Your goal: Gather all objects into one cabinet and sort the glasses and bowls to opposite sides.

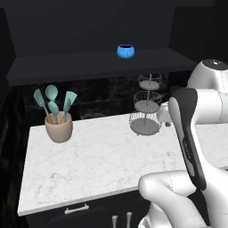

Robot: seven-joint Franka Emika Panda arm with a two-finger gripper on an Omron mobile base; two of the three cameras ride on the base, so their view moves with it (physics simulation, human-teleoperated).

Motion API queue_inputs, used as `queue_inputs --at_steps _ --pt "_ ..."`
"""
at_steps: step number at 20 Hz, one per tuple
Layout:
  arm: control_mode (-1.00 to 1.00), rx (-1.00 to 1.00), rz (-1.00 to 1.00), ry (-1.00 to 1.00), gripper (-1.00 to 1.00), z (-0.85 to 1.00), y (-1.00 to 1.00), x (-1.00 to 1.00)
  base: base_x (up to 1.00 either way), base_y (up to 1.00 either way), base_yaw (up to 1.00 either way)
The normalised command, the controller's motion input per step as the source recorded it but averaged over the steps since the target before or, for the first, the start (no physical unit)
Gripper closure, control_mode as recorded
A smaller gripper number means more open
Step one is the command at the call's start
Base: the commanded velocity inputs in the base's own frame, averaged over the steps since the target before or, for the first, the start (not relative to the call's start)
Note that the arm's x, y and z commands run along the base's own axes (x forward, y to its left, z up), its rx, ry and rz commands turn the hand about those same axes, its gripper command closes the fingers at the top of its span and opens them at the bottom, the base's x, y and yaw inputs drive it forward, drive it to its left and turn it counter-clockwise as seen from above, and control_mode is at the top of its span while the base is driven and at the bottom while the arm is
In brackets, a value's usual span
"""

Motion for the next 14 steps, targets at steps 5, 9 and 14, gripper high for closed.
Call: queue_inputs --at_steps 5,9,14 --pt "1.00 0.00 0.00 0.00 -1.00 0.00 0.00 0.00 0.00 0.27 0.05" --pt "1.00 0.00 0.00 0.00 -1.00 0.00 0.00 0.00 0.00 0.34 0.09" --pt "1.00 0.00 0.00 0.00 -1.00 0.00 0.00 0.00 0.02 0.35 0.08"
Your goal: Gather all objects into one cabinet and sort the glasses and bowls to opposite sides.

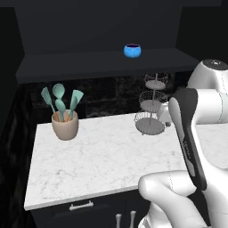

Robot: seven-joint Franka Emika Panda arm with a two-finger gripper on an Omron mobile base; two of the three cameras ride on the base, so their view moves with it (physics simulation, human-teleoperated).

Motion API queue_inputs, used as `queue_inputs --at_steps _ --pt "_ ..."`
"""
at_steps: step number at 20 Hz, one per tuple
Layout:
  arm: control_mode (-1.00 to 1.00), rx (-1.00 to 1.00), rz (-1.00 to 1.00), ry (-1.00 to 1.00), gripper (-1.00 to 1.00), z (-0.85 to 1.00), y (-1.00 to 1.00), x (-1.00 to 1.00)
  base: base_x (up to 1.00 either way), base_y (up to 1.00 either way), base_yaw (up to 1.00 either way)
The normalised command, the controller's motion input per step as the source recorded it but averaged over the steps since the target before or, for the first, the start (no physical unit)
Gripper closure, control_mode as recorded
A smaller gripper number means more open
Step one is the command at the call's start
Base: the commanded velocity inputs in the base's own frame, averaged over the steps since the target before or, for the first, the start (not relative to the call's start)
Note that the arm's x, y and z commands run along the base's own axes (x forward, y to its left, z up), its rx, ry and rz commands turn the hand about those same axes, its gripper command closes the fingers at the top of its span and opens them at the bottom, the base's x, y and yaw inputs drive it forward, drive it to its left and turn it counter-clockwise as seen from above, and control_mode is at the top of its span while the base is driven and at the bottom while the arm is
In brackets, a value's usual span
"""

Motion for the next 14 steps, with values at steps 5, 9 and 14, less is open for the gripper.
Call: queue_inputs --at_steps 5,9,14 --pt "1.00 0.00 0.00 0.00 -1.00 0.00 0.00 0.00 0.04 0.16 0.04" --pt "-1.00 0.00 0.00 0.00 -1.00 0.00 0.00 0.00 0.00 0.00 0.00" --pt "-1.00 0.00 0.00 -0.16 -1.00 0.20 0.19 0.00 0.00 0.00 0.00"
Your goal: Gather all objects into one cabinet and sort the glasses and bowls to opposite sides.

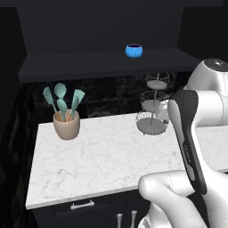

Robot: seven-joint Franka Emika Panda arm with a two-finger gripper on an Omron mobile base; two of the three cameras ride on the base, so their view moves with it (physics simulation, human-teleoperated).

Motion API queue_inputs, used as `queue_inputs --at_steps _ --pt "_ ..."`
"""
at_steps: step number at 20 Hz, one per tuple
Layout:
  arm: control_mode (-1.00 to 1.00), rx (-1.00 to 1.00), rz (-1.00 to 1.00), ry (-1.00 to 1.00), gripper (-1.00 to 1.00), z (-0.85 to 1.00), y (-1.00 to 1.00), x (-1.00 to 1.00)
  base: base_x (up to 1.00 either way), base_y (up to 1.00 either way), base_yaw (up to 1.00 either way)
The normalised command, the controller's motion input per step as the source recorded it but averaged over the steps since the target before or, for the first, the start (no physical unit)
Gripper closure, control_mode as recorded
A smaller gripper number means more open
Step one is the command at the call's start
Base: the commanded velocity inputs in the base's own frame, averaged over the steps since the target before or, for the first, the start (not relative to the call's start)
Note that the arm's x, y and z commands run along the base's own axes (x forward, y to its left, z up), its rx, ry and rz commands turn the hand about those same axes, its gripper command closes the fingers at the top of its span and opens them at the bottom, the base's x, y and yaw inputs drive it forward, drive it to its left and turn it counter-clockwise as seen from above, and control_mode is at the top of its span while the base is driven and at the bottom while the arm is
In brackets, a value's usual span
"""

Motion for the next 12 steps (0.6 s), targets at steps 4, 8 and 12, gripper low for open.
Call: queue_inputs --at_steps 4,8,12 --pt "-1.00 0.00 -0.01 -0.18 -1.00 0.37 0.15 0.03 0.00 0.00 0.00" --pt "-1.00 0.00 -0.05 -0.15 -1.00 0.22 0.01 0.20 0.00 0.00 0.00" --pt "-1.00 0.00 -0.02 -0.17 -1.00 0.03 0.00 0.24 0.00 0.00 0.00"
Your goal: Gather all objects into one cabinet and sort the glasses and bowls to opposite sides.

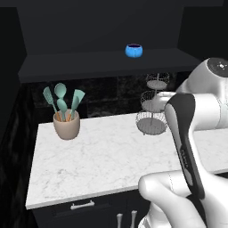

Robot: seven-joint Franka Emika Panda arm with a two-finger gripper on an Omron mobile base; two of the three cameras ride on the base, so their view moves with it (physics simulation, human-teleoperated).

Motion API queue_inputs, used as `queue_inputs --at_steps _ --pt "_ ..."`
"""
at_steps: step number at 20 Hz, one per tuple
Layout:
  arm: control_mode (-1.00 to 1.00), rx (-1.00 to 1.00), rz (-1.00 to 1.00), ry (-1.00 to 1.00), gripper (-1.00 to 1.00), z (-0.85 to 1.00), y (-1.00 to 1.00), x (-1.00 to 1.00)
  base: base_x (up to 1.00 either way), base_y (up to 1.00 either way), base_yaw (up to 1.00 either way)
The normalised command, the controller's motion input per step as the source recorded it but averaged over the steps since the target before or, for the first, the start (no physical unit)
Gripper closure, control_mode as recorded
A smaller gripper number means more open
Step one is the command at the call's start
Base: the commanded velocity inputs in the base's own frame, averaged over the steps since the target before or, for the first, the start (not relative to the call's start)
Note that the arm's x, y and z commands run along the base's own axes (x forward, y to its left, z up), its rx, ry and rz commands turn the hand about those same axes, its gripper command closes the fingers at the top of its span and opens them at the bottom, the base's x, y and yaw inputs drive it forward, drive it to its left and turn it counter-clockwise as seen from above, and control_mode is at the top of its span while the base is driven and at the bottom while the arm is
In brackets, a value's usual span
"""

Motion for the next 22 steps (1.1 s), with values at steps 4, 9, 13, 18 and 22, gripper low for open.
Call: queue_inputs --at_steps 4,9,13,18,22 --pt "-1.00 0.00 -0.01 -0.23 -1.00 0.18 0.02 0.15 0.00 0.00 0.00" --pt "-1.00 0.00 0.00 -0.22 -1.00 0.24 0.16 0.05 0.00 0.00 0.00" --pt "-1.00 0.00 0.00 -0.07 -1.00 0.37 0.13 0.00 0.00 0.00 0.00" --pt "-1.00 0.00 0.01 0.00 -1.00 0.39 0.02 0.00 0.00 0.00 0.00" --pt "-1.00 0.00 0.03 0.00 -1.00 0.36 0.00 0.00 0.00 0.00 0.00"
